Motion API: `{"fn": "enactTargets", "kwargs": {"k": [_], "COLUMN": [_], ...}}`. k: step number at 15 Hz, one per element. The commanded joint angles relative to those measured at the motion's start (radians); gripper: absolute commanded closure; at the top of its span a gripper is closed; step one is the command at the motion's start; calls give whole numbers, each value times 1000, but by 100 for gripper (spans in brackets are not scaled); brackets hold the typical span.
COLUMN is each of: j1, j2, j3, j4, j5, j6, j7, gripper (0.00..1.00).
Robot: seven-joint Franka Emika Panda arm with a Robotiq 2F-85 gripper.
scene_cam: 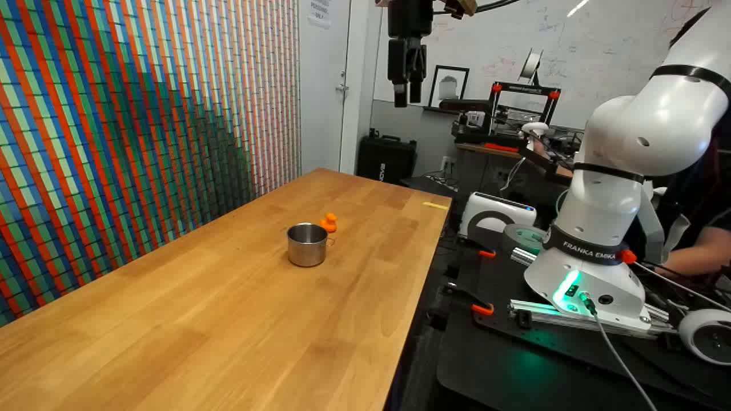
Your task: Put the rubber duck in the pot
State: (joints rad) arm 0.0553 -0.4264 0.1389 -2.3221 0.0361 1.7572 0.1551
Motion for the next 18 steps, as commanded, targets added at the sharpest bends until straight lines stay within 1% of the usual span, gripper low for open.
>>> {"fn": "enactTargets", "kwargs": {"k": [1, 5, 6, 7, 9, 12, 15, 18], "j1": [8, 8, 8, 4, -10, -31, -53, -69], "j2": [1, 0, 5, 30, 91, 193, 309, 430], "j3": [-7, -7, 3, 5, 5, -14, -52, -94], "j4": [3, 8, 8, 33, 92, 190, 287, 358], "j5": [-3, -3, -31, -49, -111, -191, -221, -218], "j6": [-1, -1, 34, 47, 109, 187, 253, 304], "j7": [3, 3, -1, -1, -5, -9, -14, -21], "gripper": [0, 0, 0, 0, 0, 0, 0, 0]}}
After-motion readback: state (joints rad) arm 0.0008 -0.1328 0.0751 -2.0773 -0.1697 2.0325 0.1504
